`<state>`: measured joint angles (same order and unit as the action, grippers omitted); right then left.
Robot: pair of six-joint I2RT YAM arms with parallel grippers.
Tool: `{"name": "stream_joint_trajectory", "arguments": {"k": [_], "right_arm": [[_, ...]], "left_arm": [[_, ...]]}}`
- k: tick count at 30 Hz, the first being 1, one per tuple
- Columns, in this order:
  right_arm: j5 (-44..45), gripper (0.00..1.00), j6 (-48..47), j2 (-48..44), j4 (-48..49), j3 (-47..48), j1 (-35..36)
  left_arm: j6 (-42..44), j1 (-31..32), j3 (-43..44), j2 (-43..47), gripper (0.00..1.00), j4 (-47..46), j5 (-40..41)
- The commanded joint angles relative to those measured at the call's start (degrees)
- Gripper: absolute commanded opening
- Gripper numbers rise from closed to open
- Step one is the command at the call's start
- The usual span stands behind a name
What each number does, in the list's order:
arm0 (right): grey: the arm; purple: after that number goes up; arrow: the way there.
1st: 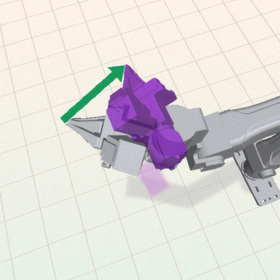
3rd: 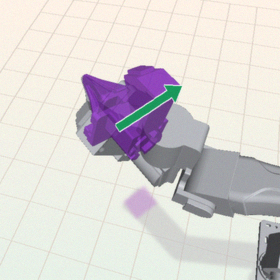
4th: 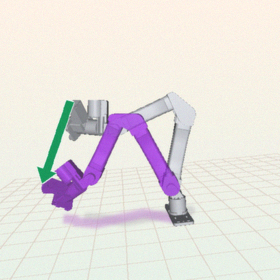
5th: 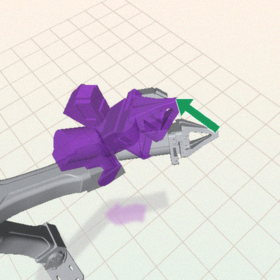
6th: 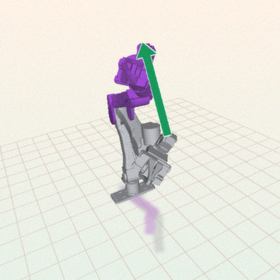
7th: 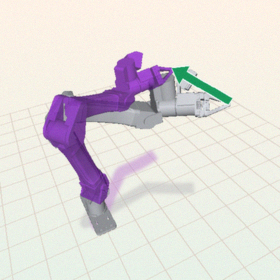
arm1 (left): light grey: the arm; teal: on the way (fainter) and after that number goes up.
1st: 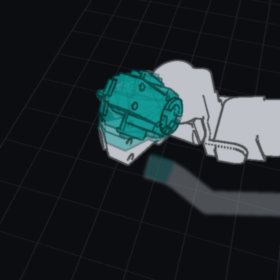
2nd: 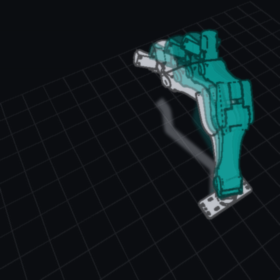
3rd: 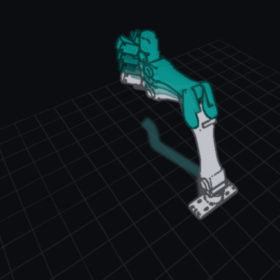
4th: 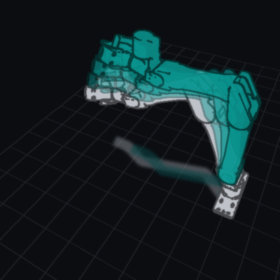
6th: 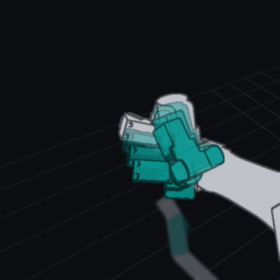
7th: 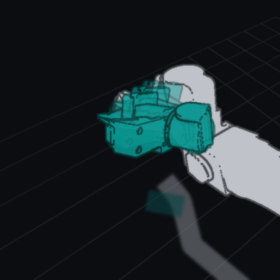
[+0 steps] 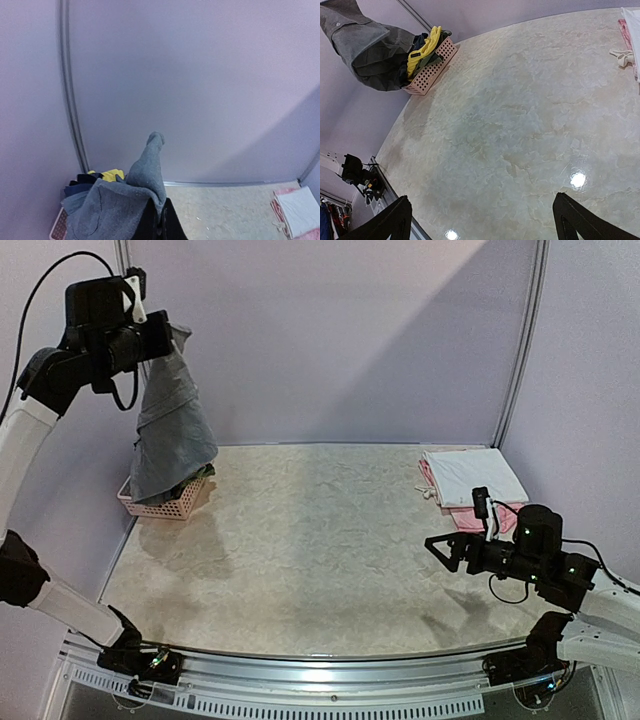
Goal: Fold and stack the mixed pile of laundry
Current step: Place the crumpled shirt at the center of the board.
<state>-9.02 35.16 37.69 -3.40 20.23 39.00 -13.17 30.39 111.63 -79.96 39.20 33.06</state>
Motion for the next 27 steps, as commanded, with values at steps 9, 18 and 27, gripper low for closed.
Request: {"name": "stream_joint_trajectory", "arguments": {"k": [9, 18, 27], "right_arm": [[0.02, 0.99, 2.18, -2.86, -2.33, 2.18, 0.25], [0.15, 0.99, 2.64, -4.59, -2.38, 1.86, 0.25], [-1.77, 0.99, 2.44, -1.72, 0.62, 1.41, 0.22]], "left_arm": [[-7.72, 29.11, -20.05, -18.76, 0.07, -7.0, -10.42], [-11.33, 35.96, -24.4, -23.61, 0.89, -4.46, -3.43], [-21.47, 28.49, -49.03, -4.12, 0.87, -3.04, 5.47]]}}
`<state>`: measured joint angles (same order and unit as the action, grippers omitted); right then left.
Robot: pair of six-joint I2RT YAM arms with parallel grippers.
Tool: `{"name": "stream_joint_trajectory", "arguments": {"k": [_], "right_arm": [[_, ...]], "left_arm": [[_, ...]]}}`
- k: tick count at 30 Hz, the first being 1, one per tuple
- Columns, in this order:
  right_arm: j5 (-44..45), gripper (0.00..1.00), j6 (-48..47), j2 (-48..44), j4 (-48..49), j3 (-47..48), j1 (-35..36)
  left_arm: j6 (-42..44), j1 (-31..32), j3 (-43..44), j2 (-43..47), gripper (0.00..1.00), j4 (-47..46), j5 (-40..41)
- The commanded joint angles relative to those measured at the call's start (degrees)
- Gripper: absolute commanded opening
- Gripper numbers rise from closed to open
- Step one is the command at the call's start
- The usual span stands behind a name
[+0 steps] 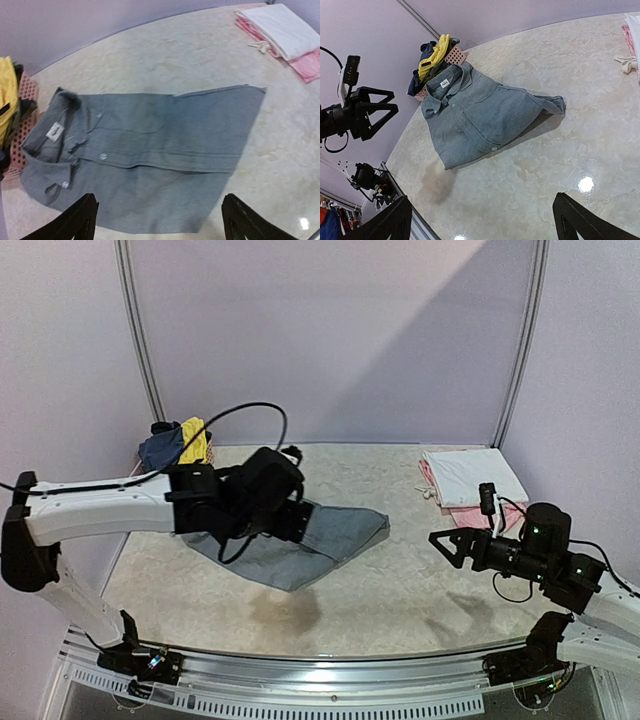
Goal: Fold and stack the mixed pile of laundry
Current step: Place the crumpled shirt at the center of the board, then pick up the crumpled shirt from the center of the board.
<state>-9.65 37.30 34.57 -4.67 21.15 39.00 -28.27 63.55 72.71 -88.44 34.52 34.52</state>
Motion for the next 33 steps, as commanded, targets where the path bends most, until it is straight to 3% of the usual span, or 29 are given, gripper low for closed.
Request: {"name": "stream_joint_trajectory", "arguments": {"k": [1, 5, 10, 14, 20, 27, 33], "right_arm": [[-1.5, 0.99, 0.25, 2.26, 2.37, 0.48, 0.3], [-2.81, 0.99, 0.31, 5.56, 4.12, 0.56, 0.34], [-4.03, 0.99, 1.02, 10.3, 7.15, 1.4, 1.3], [-1.82, 0.99, -0.08, 13.87, 7.06, 3.26, 5.48], [1.29, 0.99, -2.11, 22.78, 5.56, 7.72, 10.8], [2.35, 0.99, -3.19, 29.82, 5.01, 11.07, 13.49], [2.62, 0.99, -3.52, 30.93, 5.06, 11.29, 13.62]], "left_arm": [[-7.43, -5.81, -12.7, 6.0, 0.85, 1.54, 4.02], [-9.75, -11.06, -21.37, 11.8, 0.82, -0.82, 3.98], [-10.02, -21.71, -31.55, 17.5, 0.8, -9.92, -5.38], [-12.98, -26.61, -36.97, 20.48, 0.78, -12.88, -4.28], [-14.16, -37.64, -45.23, 24.58, 0.7, -24.01, -12.31], [-14.58, -49.09, -49.09, 20.29, 0.6, -37.2, -20.87], [-13.55, -54.38, -48.41, 9.07, 0.53, -48.38, -26.64]]}}
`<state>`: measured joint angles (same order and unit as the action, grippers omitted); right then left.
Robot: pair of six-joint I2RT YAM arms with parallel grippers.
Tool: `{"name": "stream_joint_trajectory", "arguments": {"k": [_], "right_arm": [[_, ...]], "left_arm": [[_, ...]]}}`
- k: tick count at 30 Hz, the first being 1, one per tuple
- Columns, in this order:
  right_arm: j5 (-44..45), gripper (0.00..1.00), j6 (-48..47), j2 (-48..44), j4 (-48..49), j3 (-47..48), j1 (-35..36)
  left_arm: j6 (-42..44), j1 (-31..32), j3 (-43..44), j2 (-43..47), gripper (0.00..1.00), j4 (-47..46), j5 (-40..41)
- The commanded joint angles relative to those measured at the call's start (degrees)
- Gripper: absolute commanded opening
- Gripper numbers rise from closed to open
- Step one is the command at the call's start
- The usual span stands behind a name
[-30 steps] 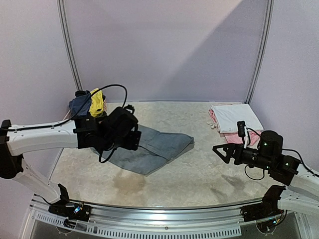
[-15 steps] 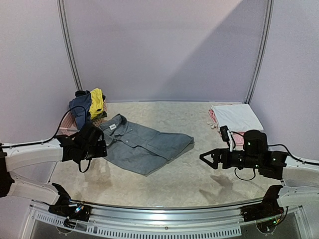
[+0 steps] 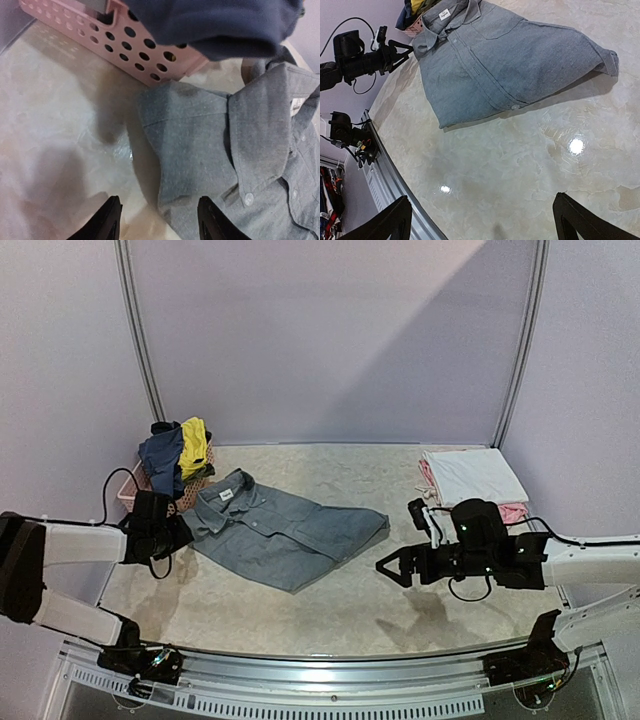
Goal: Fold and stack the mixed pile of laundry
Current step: Pick up the crumpled shirt from the center of the board.
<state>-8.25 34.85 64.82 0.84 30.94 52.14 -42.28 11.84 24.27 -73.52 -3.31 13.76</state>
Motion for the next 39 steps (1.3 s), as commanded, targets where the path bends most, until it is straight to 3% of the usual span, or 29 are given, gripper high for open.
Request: {"name": "stream_joint_trajectory", "arguments": {"k": [1, 6, 7, 9, 10, 12, 15, 21, 24, 31, 39], "right_arm": [[1.29, 0.99, -1.14, 0.74, -0.45, 1.49, 0.5], [0.36, 0.99, -1.26, 1.98, 0.77, 1.65, 0.57], [-0.06, 0.99, -1.2, 2.44, 1.25, 1.78, 0.61], [-0.44, 0.99, -1.12, 3.86, 2.01, 2.31, 0.93], [-0.45, 0.99, -1.06, 5.19, 2.19, 2.74, 1.1], [-0.45, 0.99, -1.08, 7.37, 2.18, 4.04, 1.8], [0.15, 0.99, -1.31, 10.79, 2.09, 5.97, 3.35], [0.22, 0.98, -2.17, 14.28, 3.11, 9.45, 8.75], [0.62, 0.98, -3.25, 15.33, 3.22, 11.61, 12.27], [10.11, 0.98, -8.76, 17.98, 2.73, 16.51, 20.51], [18.51, 0.98, -10.39, 23.81, 11.26, 21.08, 24.18]], "left_arm": [[0.8, -3.23, 0.19, -7.73, 0.51, -12.8, -6.91], [1.85, -4.1, 1.93, -13.12, 0.39, -19.35, -8.57], [2.08, -4.16, 2.23, -13.55, 0.31, -20.32, -8.59], [3.25, -4.1, 3.0, -14.66, 0.04, -22.44, -10.0], [3.55, -4.06, 3.27, -14.99, 0.0, -23.14, -10.9], [3.7, -3.04, 3.05, -13.7, 0.0, -23.86, -11.14], [4.86, 1.39, 3.22, -6.44, 0.0, -17.83, -6.82], [7.5, 16.59, 8.43, 15.85, 0.0, 4.28, 9.15], [8.88, 23.62, 15.16, 21.85, 0.0, 14.9, 15.37], [14.47, 36.8, 36.91, 14.71, 0.0, 28.36, 24.52], [17.4, 40.23, 57.91, -0.53, 0.0, 36.48, 27.56]]}}
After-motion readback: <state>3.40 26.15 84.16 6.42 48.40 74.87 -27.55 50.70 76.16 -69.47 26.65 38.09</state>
